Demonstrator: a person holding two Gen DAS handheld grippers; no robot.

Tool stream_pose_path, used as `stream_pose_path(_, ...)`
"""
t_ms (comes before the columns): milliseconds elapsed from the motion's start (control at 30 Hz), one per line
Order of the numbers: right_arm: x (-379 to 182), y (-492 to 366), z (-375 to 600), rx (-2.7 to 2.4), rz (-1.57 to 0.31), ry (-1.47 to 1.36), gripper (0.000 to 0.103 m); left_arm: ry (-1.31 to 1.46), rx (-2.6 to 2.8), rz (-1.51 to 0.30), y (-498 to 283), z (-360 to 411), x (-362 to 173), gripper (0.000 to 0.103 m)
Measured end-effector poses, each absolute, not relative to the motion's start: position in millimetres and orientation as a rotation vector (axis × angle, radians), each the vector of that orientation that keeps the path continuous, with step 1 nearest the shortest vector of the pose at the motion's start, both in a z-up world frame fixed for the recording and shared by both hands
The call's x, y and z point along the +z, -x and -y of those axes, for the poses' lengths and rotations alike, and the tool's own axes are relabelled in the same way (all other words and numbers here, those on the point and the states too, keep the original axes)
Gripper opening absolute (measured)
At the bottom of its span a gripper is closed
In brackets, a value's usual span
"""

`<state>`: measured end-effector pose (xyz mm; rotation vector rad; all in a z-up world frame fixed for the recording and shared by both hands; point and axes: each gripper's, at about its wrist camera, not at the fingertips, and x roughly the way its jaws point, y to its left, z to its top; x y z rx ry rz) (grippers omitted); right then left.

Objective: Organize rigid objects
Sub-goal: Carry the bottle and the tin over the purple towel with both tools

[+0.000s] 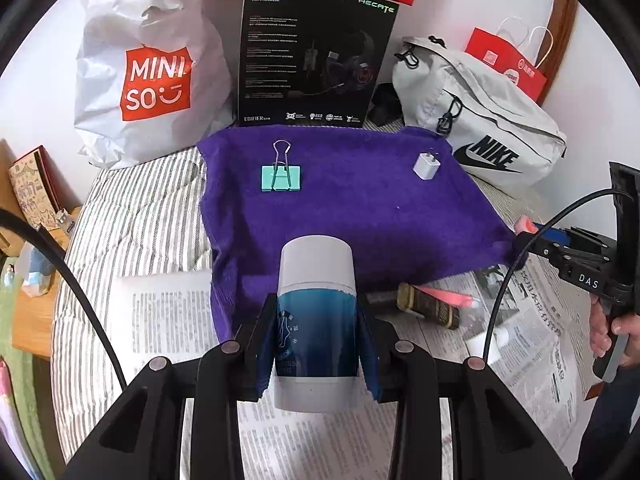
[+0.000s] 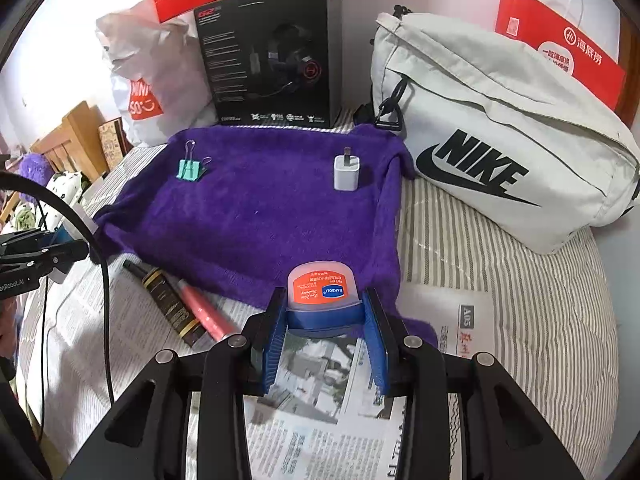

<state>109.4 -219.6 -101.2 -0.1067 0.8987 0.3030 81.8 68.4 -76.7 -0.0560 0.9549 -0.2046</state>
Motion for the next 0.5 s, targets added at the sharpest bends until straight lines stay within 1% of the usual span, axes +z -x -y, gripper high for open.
stream_pose_path(500,-98.3,-161.3,206.5,0.281,-0.891,0.109,0.037,0.062,-0.177,-0.963,-138.6,-81.4,-74.3,0.034)
